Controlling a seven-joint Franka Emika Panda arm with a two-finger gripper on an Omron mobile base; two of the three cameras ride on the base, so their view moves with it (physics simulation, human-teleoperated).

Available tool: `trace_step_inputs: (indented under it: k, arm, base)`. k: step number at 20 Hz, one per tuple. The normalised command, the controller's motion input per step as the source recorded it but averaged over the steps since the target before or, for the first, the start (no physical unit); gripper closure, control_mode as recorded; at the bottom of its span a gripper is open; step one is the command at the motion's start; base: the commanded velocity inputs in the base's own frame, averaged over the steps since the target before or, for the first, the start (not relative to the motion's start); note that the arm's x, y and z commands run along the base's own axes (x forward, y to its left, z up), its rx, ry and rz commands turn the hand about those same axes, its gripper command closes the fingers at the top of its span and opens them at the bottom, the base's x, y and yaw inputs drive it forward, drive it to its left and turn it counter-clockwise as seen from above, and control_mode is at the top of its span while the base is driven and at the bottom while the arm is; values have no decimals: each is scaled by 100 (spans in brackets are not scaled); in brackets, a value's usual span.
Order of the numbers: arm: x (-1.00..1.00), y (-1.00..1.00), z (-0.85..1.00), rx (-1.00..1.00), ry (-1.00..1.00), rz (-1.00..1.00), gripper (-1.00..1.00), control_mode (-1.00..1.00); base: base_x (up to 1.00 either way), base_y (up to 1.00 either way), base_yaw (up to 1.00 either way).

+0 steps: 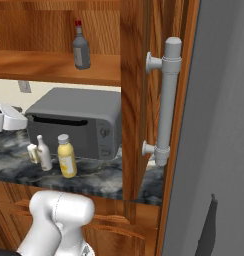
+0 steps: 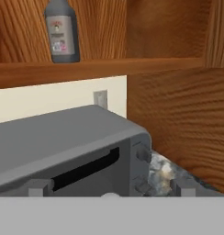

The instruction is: Sort all alcoholic drinks to one cabinet, and non-alcoholic drinks to the other.

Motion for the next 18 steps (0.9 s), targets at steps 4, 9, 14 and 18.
trace_step_inputs:
  k: [4, 9, 14, 18]
  arm:
    - [-13, 14, -25, 0, -1, 0, -100, -100]
    - [-22, 8, -25, 0, -2, 0, -100, -100]
    - [-20, 9, -23, 0, -3, 0, -100, -100]
    - [-16, 8, -24, 0, -2, 0, -100, -100]
  base:
    - [0, 0, 0]
    - [0, 0, 0]
    - [0, 0, 0]
    - [0, 0, 0]
